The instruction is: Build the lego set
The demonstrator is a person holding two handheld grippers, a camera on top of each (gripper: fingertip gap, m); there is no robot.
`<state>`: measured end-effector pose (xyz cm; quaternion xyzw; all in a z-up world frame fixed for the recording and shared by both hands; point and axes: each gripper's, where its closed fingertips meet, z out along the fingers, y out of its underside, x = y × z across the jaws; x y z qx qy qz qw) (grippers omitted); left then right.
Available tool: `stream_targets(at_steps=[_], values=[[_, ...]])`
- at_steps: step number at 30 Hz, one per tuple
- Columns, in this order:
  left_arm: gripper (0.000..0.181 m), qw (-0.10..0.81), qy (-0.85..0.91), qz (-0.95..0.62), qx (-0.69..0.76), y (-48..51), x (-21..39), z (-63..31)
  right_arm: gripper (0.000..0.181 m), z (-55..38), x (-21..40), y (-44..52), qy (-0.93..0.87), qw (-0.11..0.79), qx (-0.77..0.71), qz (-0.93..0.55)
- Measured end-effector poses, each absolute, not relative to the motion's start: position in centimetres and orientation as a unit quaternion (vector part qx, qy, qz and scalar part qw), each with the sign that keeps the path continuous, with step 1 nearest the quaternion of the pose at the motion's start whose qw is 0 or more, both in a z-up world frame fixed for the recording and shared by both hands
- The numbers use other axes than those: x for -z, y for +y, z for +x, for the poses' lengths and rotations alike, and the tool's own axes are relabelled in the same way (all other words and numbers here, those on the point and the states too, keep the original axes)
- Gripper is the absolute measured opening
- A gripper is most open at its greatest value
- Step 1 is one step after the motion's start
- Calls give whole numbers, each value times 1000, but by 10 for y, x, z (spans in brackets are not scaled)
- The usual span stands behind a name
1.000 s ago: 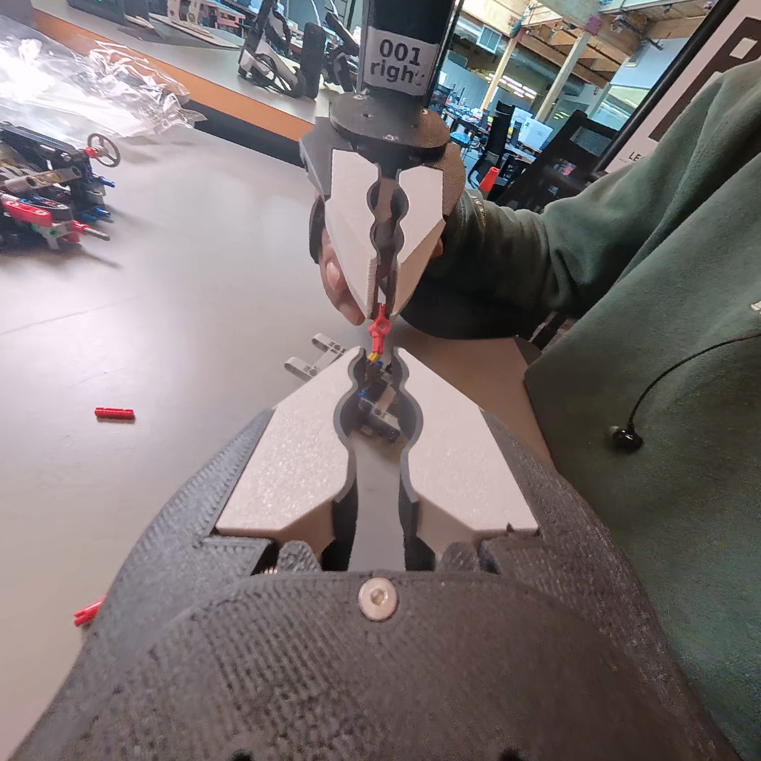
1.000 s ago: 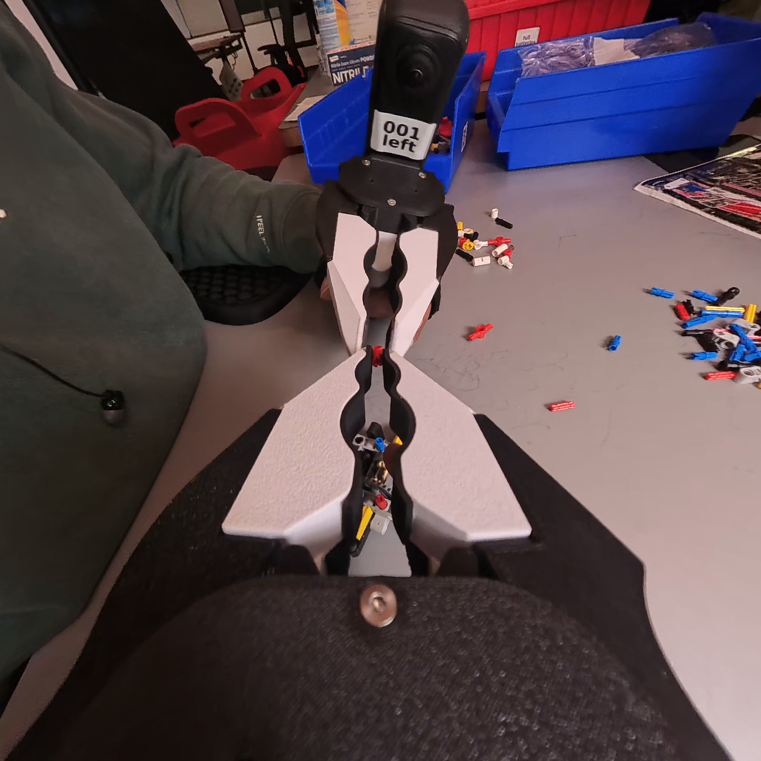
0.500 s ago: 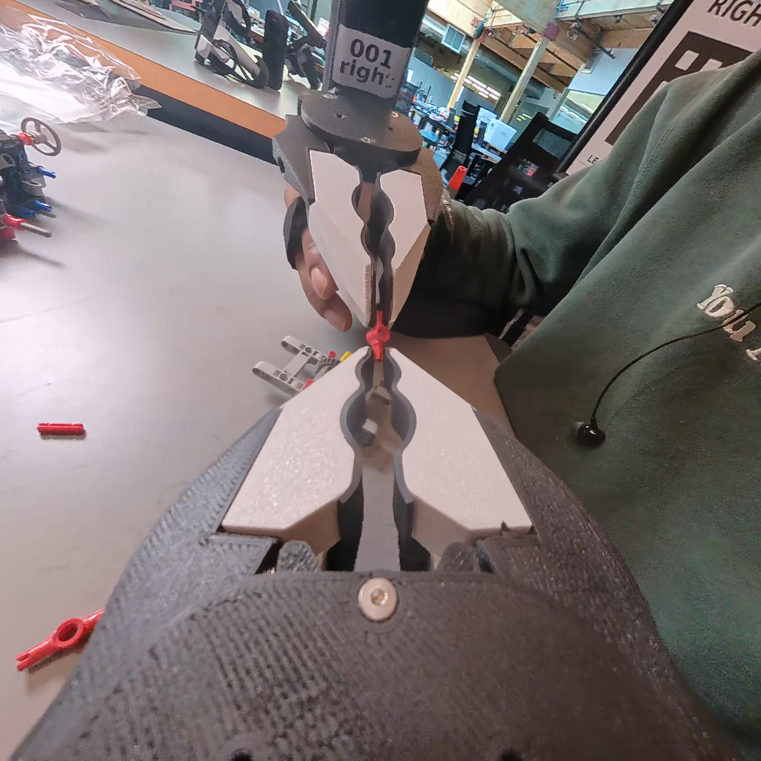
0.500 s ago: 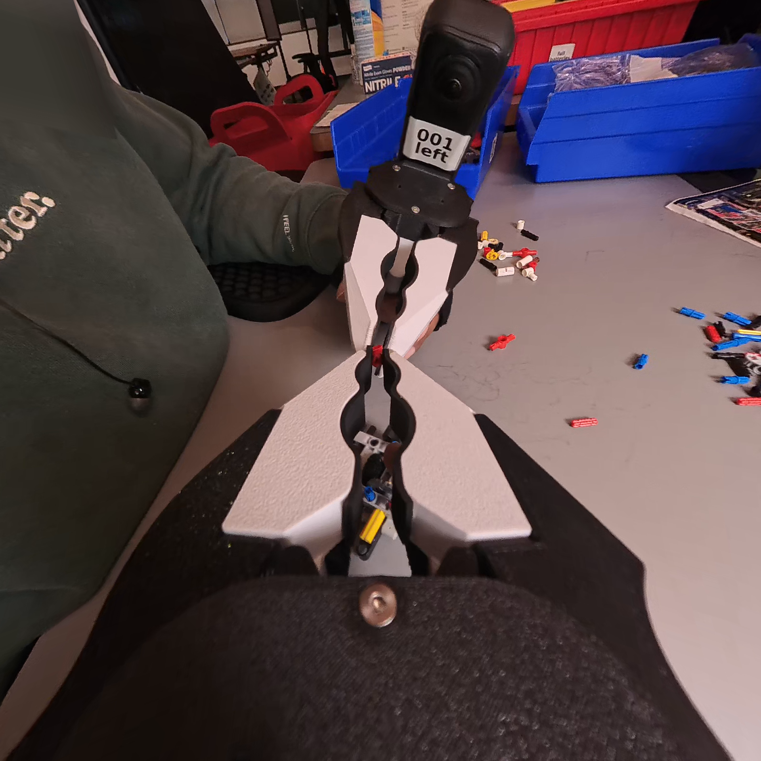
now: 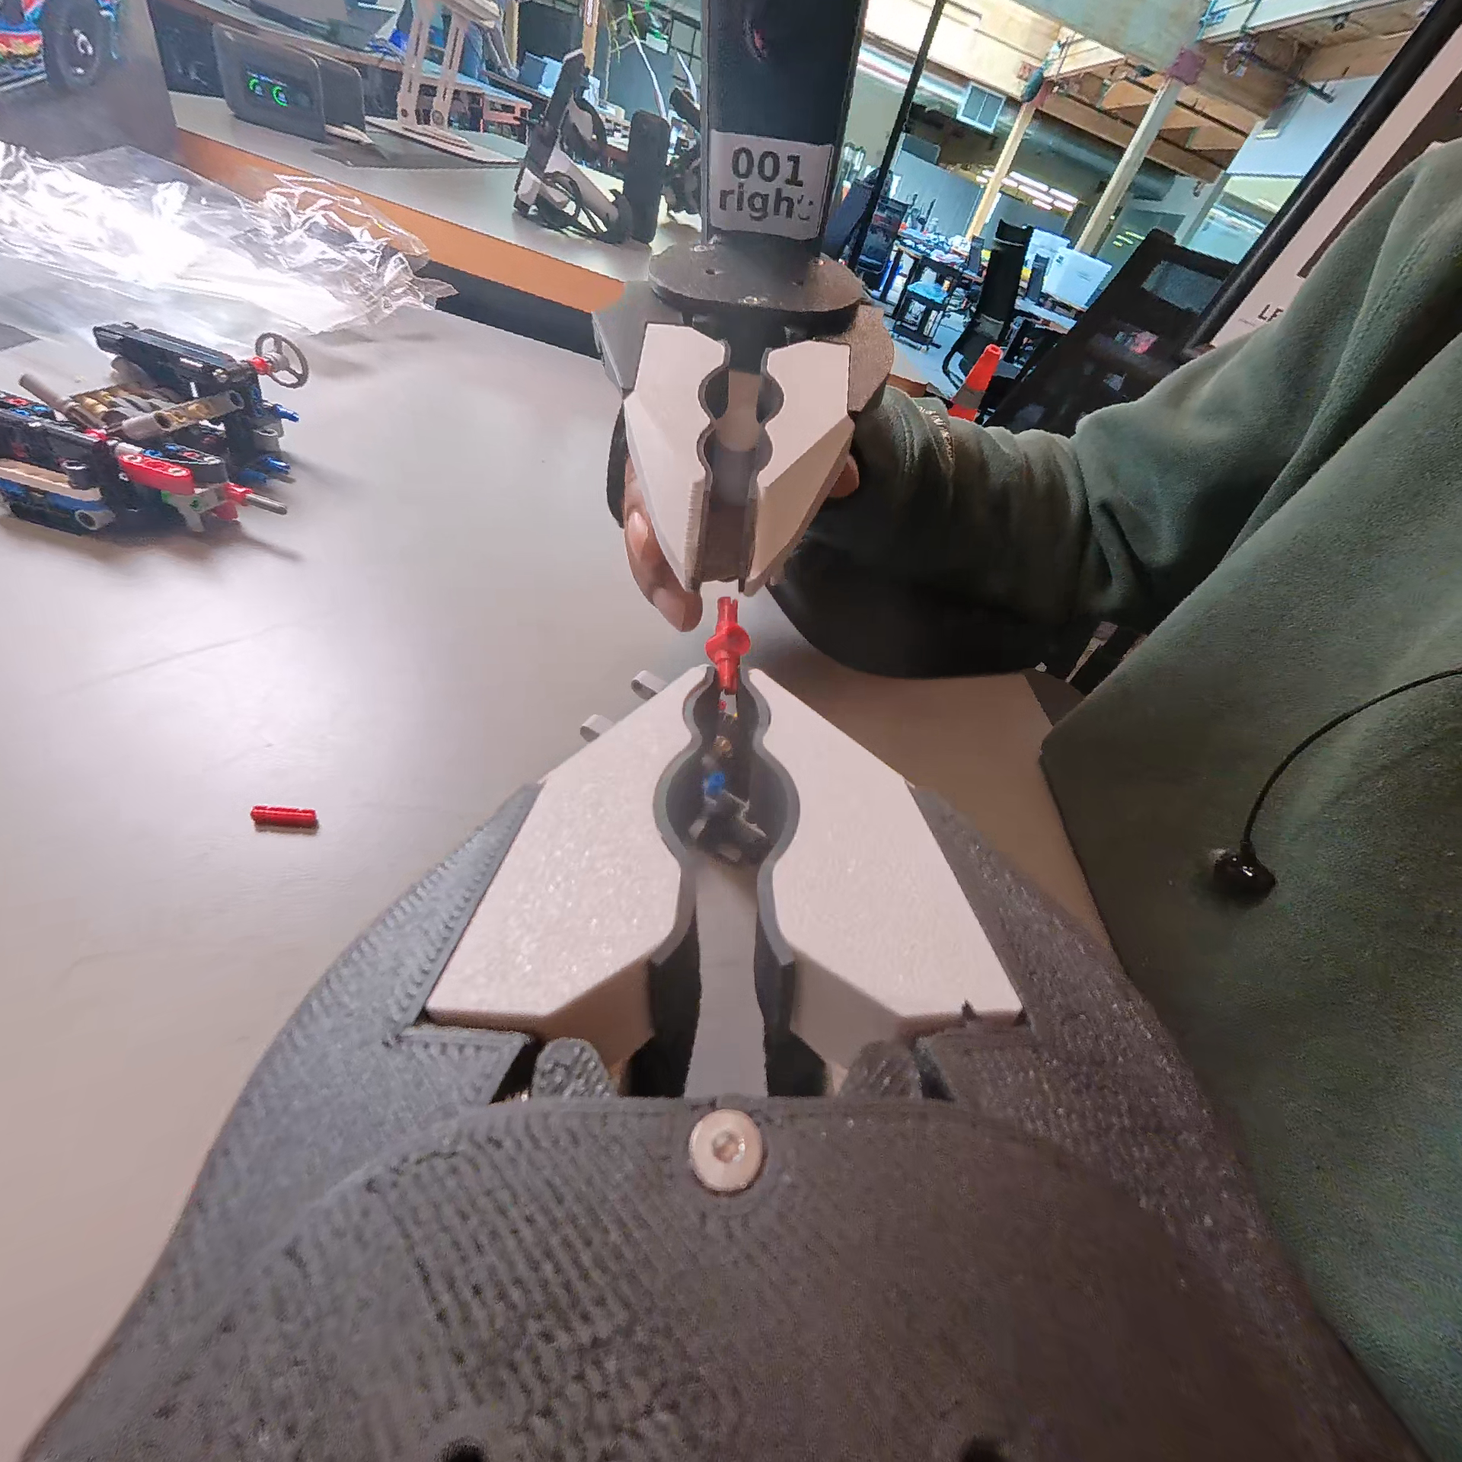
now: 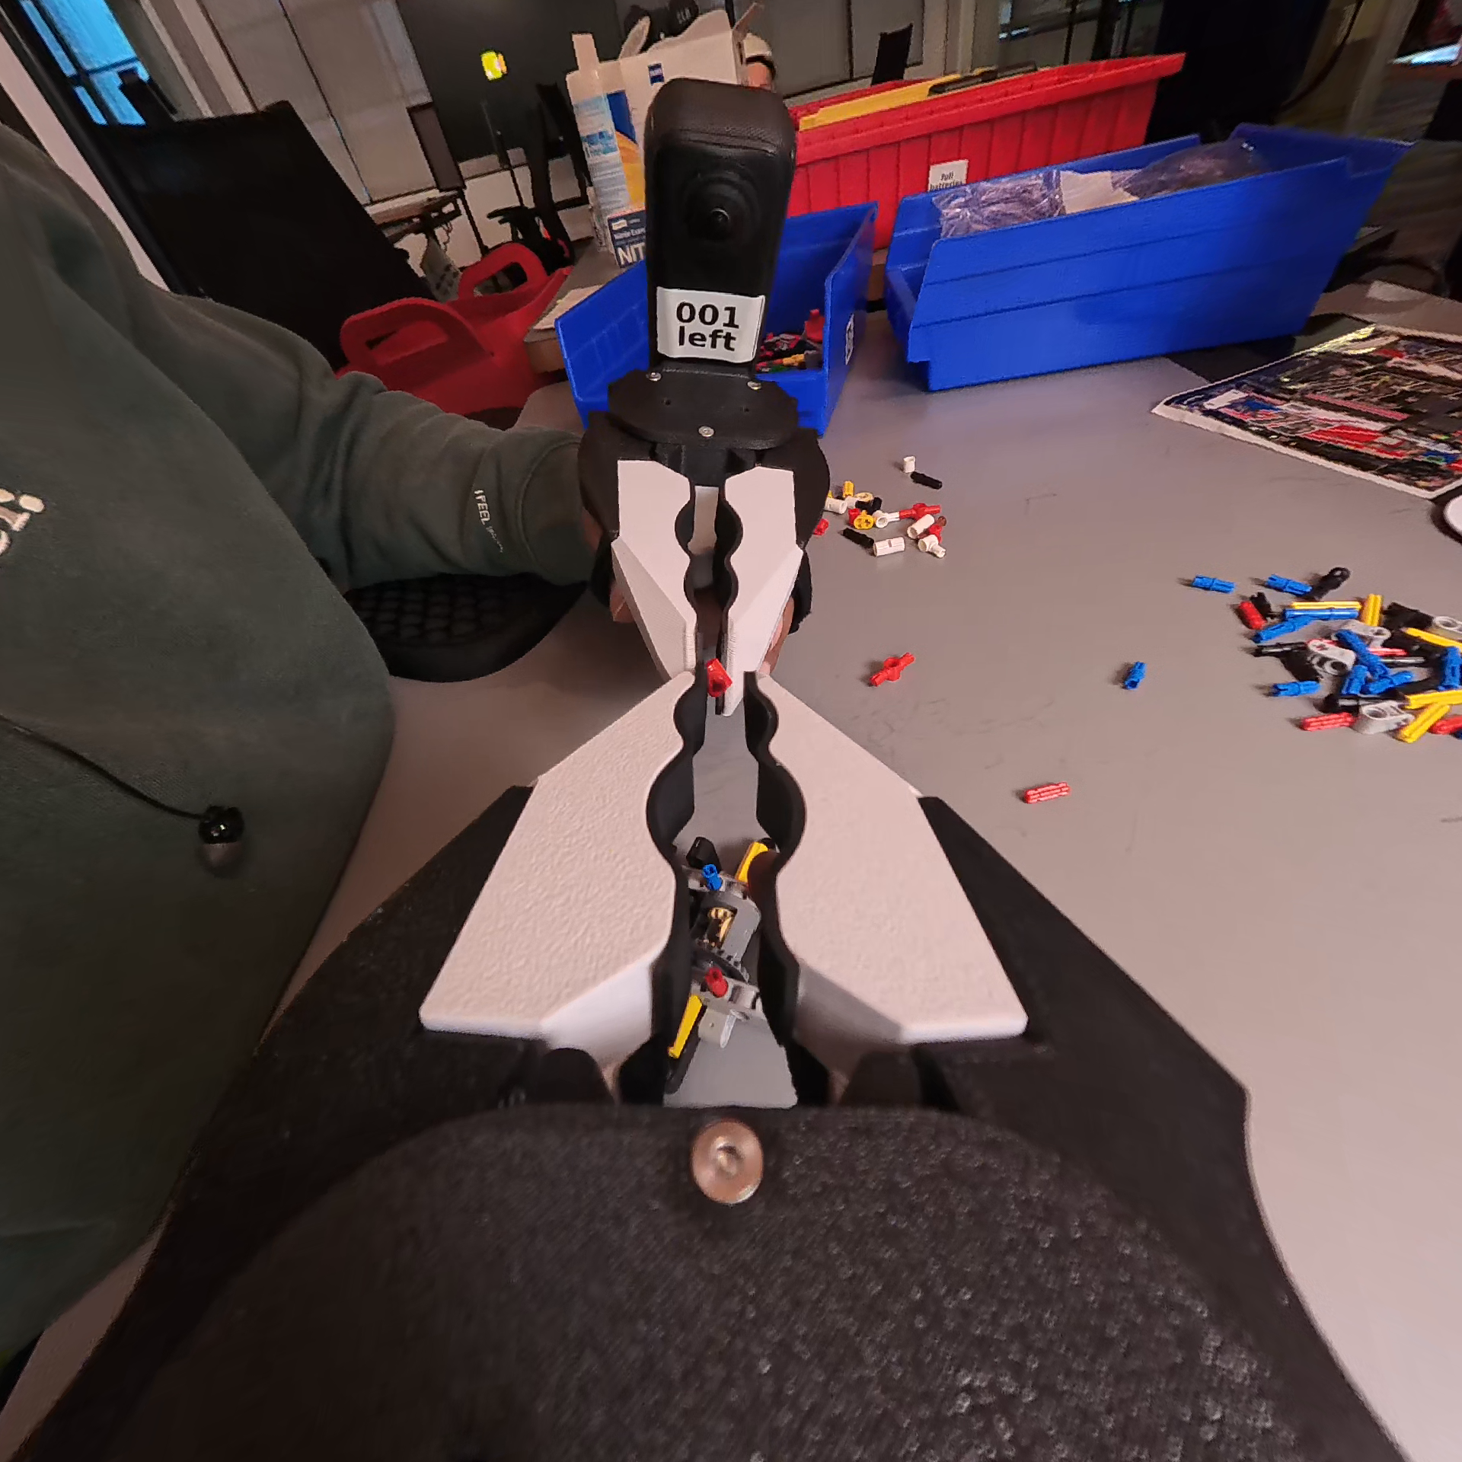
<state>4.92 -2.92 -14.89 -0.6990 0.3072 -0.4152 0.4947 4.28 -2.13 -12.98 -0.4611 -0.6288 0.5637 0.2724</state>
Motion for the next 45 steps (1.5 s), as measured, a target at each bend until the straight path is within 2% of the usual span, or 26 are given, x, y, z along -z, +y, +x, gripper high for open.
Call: stream_targets(at_steps=[31,34,38,45], values=[[1,436,311,-694,481,-44,152,59,3,43,136,-44,-674,269,-543,-424],[3,434,321,-723,431,-37,165,51,3,38,142,-35,-672,259,-514,-465],[24,414,385,-770,296,-27,200,32,2,39,153,-26,-682,238,-471,-507],[26,340,467,-771,267,-29,225,45,2,45,153,-22,-683,237,-453,-522]])
